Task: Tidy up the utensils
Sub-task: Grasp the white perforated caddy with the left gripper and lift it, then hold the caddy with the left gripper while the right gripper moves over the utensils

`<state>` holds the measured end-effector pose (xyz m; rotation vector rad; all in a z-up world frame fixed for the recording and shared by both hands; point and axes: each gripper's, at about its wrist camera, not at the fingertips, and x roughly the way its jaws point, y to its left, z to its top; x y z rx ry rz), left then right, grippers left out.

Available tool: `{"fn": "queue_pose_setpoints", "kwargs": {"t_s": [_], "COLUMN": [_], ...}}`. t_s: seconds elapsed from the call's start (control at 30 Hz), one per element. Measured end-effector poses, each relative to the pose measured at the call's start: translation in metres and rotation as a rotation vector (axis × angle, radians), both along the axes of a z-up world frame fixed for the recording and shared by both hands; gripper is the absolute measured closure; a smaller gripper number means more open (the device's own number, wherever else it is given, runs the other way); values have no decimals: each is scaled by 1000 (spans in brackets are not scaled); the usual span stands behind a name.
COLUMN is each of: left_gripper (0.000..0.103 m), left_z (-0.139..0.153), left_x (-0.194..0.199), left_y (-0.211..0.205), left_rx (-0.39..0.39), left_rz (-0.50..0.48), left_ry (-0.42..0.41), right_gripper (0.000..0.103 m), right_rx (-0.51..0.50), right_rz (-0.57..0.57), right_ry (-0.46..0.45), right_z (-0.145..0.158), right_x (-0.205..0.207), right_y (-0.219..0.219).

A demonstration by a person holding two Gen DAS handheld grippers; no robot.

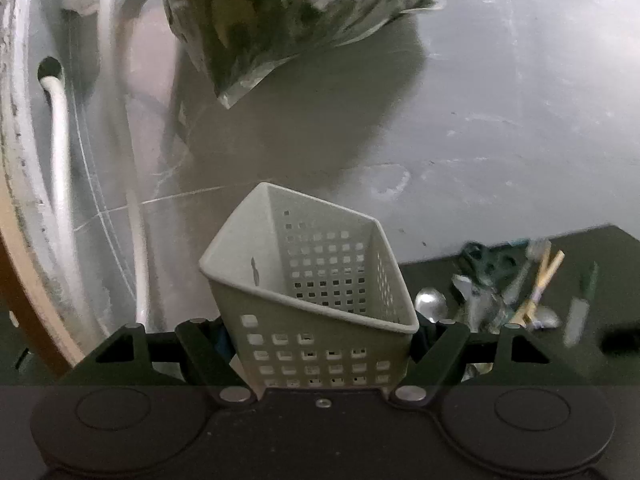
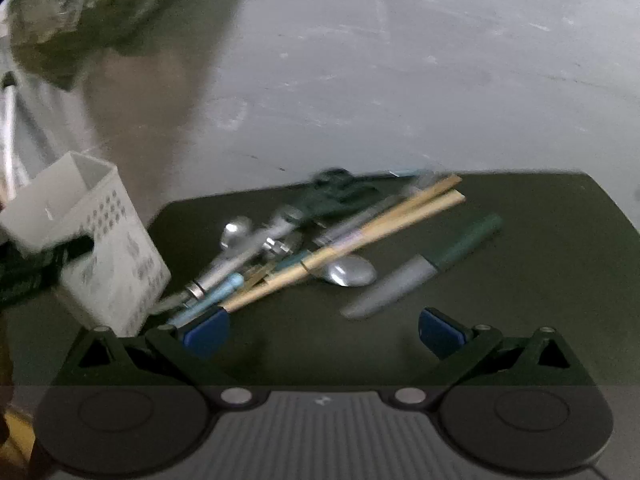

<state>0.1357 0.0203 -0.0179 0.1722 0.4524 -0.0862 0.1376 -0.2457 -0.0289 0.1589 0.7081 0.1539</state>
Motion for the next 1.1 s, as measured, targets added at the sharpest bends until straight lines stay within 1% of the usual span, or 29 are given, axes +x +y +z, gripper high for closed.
{"fn": "queue_pose_setpoints", "kwargs": {"t_s": [0.07,0.2,0.33,0.43,0.57,0.63,0.77,0.8,0.87,0.9,0.93,1.03,1.1], "left_gripper": [24,25,25,25,25,25,25,25,25,25,25,25,25], "left_z": [0,4,4,5,6,6,7,7,7,7,7,7,7], "left_x": [-19,-45,-68,-78,-83,-85,-85,-85,-85,-85,-84,-85,-85], "left_y": [0,0,-5,-8,-8,-7,-6,-6,-7,-8,-8,-8,-8], "left_rx": [6,-18,-1,5,4,-5,-11,-10,-6,-4,-4,-8,-12], "left_rz": [-9,-25,-39,-43,-58,-54,-50,-49,-51,-51,-50,-44,-41], "left_ry": [1,21,23,29,38,39,44,44,46,46,46,46,46], "right_gripper": [0,0,0,0,0,0,1,2,10,11,14,26,30], "right_rx": [4,6,-6,1,30,43,63,75,80,74,73,64,51], "right_rz": [68,190,245,276,369,449,530,546,569,576,586,607,622], "right_ry": [-22,-49,-59,-65,-87,-69,-37,-20,9,21,35,66,85], "right_z": [2,6,9,9,8,6,2,0,-4,-5,-6,-9,-12], "right_x": [15,47,74,89,109,128,164,172,189,195,201,210,213], "right_y": [2,7,14,18,25,32,44,46,51,54,56,60,63]}}
